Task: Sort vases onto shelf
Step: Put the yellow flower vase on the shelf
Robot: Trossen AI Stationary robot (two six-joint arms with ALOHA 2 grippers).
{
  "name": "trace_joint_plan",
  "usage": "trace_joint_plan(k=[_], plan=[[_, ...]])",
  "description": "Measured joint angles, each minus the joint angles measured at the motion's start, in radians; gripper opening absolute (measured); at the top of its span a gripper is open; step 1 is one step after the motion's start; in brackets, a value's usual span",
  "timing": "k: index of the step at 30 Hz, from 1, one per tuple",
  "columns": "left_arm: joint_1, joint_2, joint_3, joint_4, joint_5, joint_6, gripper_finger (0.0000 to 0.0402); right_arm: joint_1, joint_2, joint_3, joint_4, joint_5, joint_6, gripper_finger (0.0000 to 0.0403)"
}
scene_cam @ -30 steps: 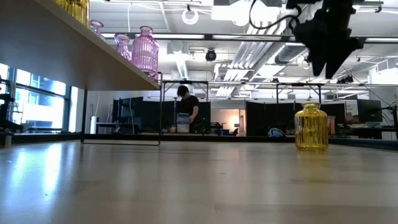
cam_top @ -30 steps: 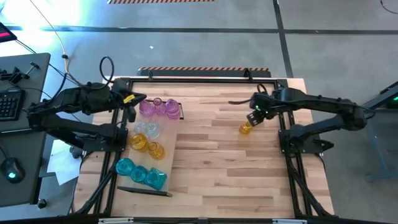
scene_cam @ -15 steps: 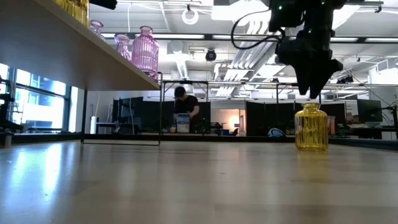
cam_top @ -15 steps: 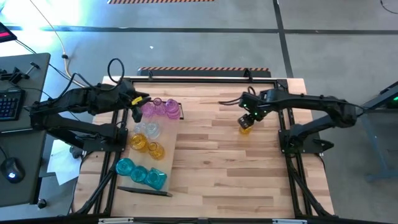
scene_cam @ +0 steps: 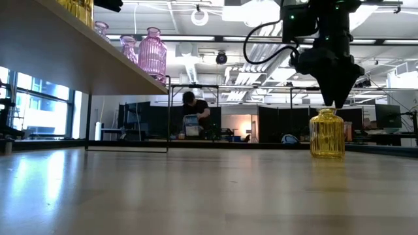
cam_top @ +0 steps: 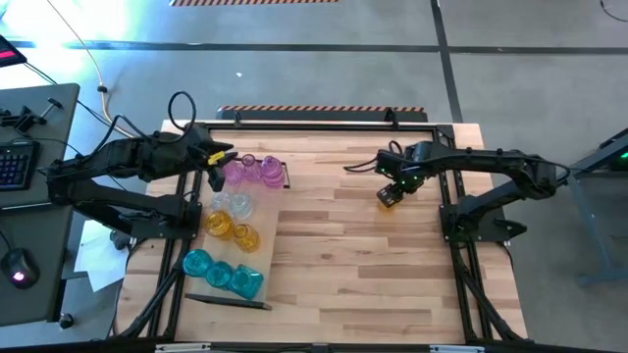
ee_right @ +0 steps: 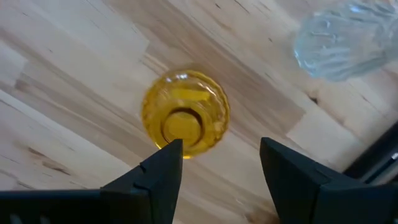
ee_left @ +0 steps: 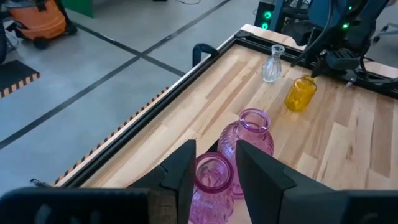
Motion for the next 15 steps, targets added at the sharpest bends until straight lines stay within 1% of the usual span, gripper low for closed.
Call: trace_joint_plan(k=[6,15], plan=[[0.001,0.0,0.0,0.0,-0.019,0.0,0.0106,0.0,0.023,0.0,0.033,0.0,0.0,0.0197],[0.001,-0.001,0.0,0.0,-0.019,0.0,0.0106,0.0,0.114,-0.028,0.098,-0.019,-0.023,0.0197]])
